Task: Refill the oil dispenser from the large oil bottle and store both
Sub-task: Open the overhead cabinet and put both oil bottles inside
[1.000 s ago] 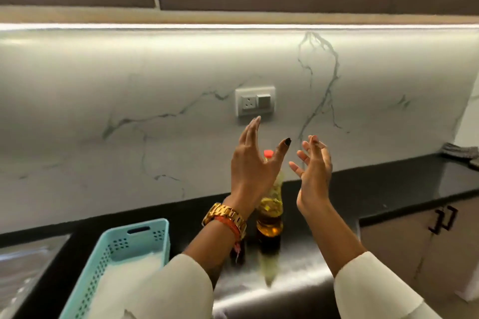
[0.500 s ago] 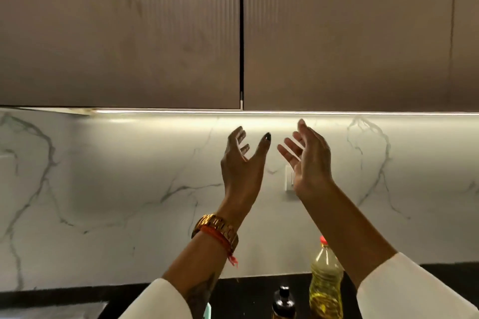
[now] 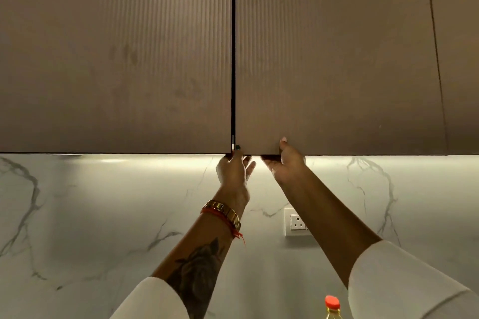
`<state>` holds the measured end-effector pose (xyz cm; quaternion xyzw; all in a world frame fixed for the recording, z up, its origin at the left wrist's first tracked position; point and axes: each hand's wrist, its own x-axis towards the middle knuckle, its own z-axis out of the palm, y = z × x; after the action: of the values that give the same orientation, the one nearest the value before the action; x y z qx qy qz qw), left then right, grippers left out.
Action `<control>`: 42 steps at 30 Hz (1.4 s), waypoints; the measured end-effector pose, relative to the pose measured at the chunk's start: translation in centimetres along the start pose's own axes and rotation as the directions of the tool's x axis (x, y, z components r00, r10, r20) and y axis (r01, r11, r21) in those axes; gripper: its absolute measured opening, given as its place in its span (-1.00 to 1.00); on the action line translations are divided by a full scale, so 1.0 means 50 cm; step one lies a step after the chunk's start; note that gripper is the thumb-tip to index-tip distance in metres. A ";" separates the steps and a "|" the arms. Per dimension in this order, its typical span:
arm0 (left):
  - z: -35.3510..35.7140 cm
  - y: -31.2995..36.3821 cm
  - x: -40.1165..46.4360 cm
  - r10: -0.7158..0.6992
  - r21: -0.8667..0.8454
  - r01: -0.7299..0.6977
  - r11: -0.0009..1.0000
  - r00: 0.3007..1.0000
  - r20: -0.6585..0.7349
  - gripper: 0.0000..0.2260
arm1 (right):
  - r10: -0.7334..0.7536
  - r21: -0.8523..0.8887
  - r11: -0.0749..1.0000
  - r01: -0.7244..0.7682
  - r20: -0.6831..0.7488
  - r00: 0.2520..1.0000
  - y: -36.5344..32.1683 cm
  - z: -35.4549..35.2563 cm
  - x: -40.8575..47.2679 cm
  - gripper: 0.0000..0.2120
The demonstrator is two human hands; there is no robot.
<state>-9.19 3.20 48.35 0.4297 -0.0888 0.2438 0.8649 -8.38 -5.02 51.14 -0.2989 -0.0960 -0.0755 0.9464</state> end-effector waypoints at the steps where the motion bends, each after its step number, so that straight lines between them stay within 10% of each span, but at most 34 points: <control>1: 0.000 -0.004 0.000 0.004 -0.021 -0.004 1.000 1.000 -0.014 -0.72 | -0.011 -0.008 1.000 0.011 -0.001 1.000 0.003 -0.004 0.002 -0.61; 22: 0.039 0.037 -0.259 0.276 0.050 -0.277 0.960 0.961 0.020 -0.86 | -0.027 0.000 1.000 0.027 0.183 0.983 -0.114 -0.075 -0.194 -0.72; 42: 0.253 0.016 -0.607 0.605 0.315 -0.569 0.760 0.796 -0.021 -0.74 | 0.236 0.035 0.963 -0.268 0.375 0.896 -0.376 -0.203 -0.389 -0.78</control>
<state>-35.15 -16.80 45.69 0.4876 -0.1292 0.5385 0.6749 -29.62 -24.45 48.93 -0.2769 -0.2351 0.1093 0.9253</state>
